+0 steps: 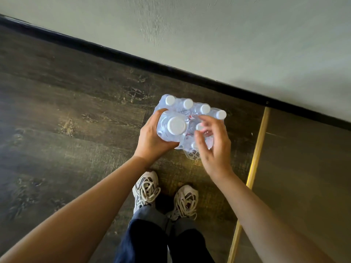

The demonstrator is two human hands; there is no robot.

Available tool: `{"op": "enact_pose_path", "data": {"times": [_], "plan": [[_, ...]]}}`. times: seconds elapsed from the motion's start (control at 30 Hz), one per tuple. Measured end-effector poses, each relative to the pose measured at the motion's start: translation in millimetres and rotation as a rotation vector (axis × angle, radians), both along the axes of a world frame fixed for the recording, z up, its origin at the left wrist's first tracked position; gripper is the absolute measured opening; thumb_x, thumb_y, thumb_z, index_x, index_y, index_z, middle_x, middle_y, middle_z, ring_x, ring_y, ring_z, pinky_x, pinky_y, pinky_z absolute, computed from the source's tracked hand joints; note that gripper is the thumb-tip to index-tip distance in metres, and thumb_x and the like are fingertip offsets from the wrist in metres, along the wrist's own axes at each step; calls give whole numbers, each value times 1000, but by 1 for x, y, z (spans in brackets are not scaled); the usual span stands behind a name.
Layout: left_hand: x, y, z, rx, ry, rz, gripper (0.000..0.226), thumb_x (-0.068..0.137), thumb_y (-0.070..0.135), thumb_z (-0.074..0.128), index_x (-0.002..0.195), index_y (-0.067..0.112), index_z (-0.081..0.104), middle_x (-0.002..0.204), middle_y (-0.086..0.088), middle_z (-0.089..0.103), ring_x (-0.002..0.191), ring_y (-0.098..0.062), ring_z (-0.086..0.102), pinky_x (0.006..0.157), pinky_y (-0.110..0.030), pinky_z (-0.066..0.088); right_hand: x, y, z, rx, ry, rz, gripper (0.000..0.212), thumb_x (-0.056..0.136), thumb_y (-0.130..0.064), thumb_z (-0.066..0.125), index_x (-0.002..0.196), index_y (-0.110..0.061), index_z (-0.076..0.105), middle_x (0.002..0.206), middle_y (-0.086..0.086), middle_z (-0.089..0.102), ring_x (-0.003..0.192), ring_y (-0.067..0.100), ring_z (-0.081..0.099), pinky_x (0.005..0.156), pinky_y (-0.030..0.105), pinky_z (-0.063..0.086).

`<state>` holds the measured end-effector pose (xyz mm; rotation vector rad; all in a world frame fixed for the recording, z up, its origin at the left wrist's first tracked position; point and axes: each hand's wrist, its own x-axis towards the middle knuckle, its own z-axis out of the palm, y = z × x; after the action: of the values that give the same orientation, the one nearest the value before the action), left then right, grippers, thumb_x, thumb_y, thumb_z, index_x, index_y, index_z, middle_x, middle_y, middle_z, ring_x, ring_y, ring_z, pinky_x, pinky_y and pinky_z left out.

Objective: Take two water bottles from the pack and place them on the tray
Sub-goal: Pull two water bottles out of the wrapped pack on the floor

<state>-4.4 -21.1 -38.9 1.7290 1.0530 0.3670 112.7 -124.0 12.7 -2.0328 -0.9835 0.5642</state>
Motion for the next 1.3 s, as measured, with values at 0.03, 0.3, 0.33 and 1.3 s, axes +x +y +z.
{"op": "enact_pose_path", "data": {"times": [0.03, 0.3, 0.33, 1.3], "plan": [[1, 0, 0, -5, 2, 4, 65, 56, 32, 83, 111, 32, 48, 105, 14, 59, 94, 2, 53, 76, 5, 33, 4, -3, -15, -68, -37, -75, 33, 86, -23, 58, 116, -10, 52, 109, 11, 58, 98, 15, 57, 82, 17, 49], [0, -2, -1, 15, 6, -13, 70, 55, 32, 85, 114, 23, 49, 110, 10, 59, 98, -3, 54, 76, 4, 33, 33, 19, -108, -705, -182, 112, 43, 87, -11, 57, 127, -10, 40, 128, 20, 48, 116, 38, 49, 94, 46, 46], [0, -2, -1, 20, 7, -14, 69, 55, 31, 85, 114, 22, 49, 109, 11, 58, 98, -3, 54, 76, 5, 33, 36, 20, -112, -698, -187, 120, 40, 87, -6, 54, 125, -7, 42, 125, 21, 49, 112, 38, 51, 90, 45, 46], [61, -34, 8, -38, 19, -160, 65, 60, 31, 82, 115, 22, 48, 101, 16, 56, 91, 7, 48, 72, 3, 33, 70, -44, 45, -177, -170, 13, 37, 61, -11, 81, 92, -3, 62, 99, 17, 62, 88, 14, 53, 69, 11, 41]]}}
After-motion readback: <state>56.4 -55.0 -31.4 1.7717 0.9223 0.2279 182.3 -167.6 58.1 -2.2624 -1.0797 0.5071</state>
